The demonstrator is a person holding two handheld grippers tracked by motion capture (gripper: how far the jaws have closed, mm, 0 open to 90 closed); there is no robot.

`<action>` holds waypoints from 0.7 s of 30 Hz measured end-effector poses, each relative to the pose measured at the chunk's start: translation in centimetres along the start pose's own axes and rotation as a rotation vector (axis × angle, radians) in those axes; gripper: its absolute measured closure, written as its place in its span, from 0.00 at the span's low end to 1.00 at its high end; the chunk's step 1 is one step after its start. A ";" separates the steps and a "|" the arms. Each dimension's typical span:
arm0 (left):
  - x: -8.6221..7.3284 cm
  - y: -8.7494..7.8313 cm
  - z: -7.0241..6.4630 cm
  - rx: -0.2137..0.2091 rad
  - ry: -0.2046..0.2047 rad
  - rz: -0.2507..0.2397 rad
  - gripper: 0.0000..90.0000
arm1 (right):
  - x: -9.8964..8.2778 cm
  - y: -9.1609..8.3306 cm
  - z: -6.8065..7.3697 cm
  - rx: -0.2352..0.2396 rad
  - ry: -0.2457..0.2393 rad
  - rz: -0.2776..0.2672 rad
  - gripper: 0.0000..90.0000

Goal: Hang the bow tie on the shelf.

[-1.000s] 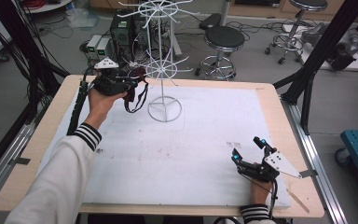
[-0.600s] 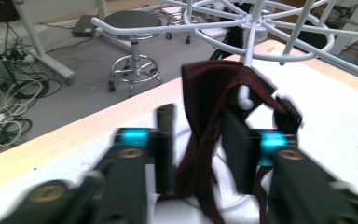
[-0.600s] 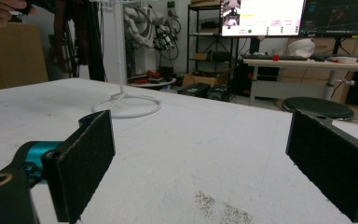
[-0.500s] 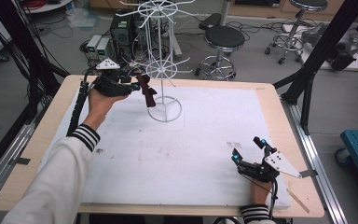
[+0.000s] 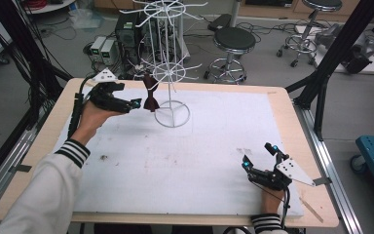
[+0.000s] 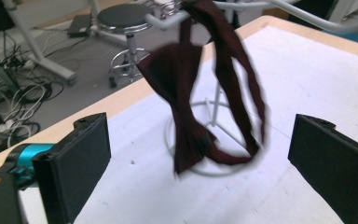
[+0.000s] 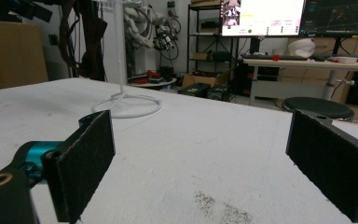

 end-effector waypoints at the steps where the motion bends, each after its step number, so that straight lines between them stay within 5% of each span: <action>1: -0.2 -0.5 -0.1 -0.005 0.006 -0.019 0.07 | 0.0 0.0 0.0 0.000 0.000 0.000 0.08; 4: -1.0 -2.1 -0.6 -0.032 -0.020 -0.048 0.03 | 0.0 0.0 0.0 0.000 -0.003 -0.002 0.08; 10: -2.7 -5.0 -2.2 -0.096 0.006 -0.161 0.02 | 0.0 0.0 0.0 -0.002 -0.003 -0.003 0.08; 17: -6.6 -7.5 -3.4 -0.110 0.010 -0.236 0.02 | 0.1 0.0 0.1 -0.003 -0.013 -0.008 0.08; 21: -9.1 -8.3 -3.6 -0.081 -0.002 -0.272 0.02 | 0.0 -0.1 0.1 -0.004 -0.007 -0.006 0.08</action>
Point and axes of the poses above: each handheld gripper's, and its own axes: y roughly forward along the jaws, x roughly out of its top, z roughly to its left, the point moved 10 cm from there along y, roughly forward along the jaws, and after that the axes turned 7 degrees about z, right-handed, at the moved point
